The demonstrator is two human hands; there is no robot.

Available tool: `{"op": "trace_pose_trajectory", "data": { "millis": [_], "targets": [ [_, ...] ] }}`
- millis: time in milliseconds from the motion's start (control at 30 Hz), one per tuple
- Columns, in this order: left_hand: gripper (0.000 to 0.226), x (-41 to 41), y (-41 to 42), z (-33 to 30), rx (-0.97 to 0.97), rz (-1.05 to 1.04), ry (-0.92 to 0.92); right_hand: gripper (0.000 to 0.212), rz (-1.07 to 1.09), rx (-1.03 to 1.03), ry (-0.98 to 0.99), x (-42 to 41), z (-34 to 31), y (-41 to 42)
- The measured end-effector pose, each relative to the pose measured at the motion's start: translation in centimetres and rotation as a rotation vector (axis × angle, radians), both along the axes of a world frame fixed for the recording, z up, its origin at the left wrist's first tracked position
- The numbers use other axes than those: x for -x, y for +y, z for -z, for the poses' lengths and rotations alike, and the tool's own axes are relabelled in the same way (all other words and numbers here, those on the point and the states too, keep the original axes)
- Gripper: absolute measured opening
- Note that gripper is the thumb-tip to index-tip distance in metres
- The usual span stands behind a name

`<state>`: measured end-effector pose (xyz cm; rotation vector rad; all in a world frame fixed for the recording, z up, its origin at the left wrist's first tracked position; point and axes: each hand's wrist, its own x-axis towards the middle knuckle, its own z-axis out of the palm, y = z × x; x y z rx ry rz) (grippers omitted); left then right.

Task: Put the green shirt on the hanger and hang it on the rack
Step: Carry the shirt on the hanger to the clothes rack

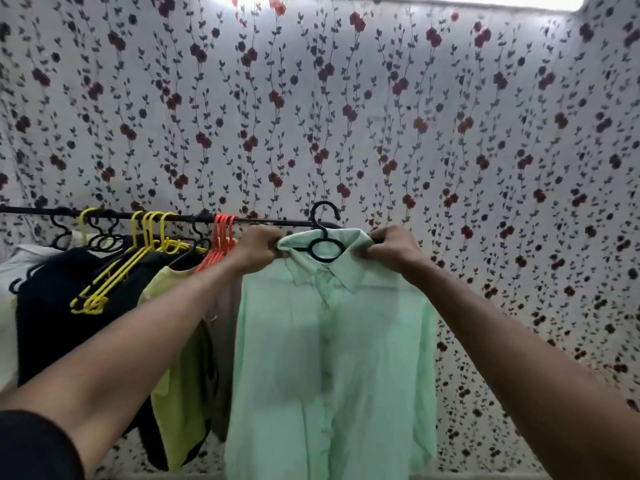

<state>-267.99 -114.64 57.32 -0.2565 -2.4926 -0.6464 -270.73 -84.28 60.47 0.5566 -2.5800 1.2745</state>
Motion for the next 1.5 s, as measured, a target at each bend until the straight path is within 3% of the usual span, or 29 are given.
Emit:
{"op": "trace_pose_trajectory", "data": {
  "millis": [100,233,400,600,1067,1500],
  "targets": [
    [0.025,2.5,-0.7,1.1,0.087,-0.027,0.007,0.003,0.052,-0.005,-0.015,2.2,2.3,-1.7],
    [0.056,5.1,-1.4,0.9,0.072,-0.14,0.016,0.018,0.113,-0.057,-0.015,4.7,4.8,-4.3],
    [0.079,9.9,-3.7,0.6,0.22,-0.27,-0.059,0.005,0.212,-0.068,-0.04,8.6,6.6,-7.6],
    [0.085,13.4,-4.5,1.9,0.4,-0.344,-0.122,0.009,0.296,-0.05,-0.057,12.6,8.4,-10.7],
    [0.098,13.4,-5.0,2.3,0.397,-0.314,-0.09,0.005,0.312,-0.056,0.034,15.9,6.4,-16.9],
    [0.11,13.6,-5.4,2.4,0.379,-0.287,-0.199,0.014,0.231,-0.061,0.054,13.3,7.9,-15.4]
  ]
}}
